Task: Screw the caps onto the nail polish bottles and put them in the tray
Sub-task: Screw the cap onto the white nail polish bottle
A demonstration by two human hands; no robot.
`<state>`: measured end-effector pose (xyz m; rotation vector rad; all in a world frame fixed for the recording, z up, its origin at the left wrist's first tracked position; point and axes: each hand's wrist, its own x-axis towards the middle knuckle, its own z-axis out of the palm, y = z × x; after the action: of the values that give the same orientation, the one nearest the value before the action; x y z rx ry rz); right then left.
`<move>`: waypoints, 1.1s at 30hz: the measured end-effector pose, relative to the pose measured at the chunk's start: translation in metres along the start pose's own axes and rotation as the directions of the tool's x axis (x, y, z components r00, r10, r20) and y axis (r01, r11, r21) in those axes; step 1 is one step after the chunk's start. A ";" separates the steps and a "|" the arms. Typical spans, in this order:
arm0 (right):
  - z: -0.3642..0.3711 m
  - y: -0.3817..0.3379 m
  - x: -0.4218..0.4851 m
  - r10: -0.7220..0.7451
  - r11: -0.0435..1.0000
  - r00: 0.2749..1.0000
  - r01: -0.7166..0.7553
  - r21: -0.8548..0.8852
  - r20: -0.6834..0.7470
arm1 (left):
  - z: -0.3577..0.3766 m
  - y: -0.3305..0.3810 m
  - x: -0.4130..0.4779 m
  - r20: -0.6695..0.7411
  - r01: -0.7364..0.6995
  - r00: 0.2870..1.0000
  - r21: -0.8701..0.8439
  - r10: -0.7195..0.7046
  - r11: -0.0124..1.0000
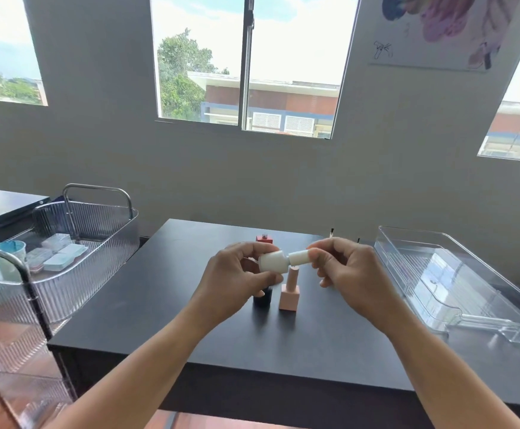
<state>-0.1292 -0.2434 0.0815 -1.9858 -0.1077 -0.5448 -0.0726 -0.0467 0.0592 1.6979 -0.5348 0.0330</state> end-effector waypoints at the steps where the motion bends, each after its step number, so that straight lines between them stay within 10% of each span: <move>1: -0.001 0.000 0.000 0.011 1.000 1.000 -0.011 -0.017 0.003 | 0.000 0.001 -0.001 0.007 -0.006 1.000 -0.003 0.006 1.000; 8: -0.008 0.001 0.001 0.072 0.962 0.997 -0.065 -0.267 0.016 | 0.003 0.005 -0.003 0.035 -0.020 0.999 -0.015 0.020 1.000; 18: -0.018 0.001 0.000 -0.042 0.997 0.989 0.051 -0.063 0.142 | 0.002 0.006 0.000 0.030 -0.034 0.999 -0.019 0.034 0.999; 33: -0.025 -0.004 -0.007 -0.036 0.962 0.987 0.077 -0.260 0.160 | 0.005 0.003 0.001 0.031 -0.083 0.996 0.022 0.082 0.996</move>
<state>-0.1444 -0.2626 0.0909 -2.2930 -0.1959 -0.4606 -0.0741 -0.0520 0.0611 1.7007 -0.6293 0.0734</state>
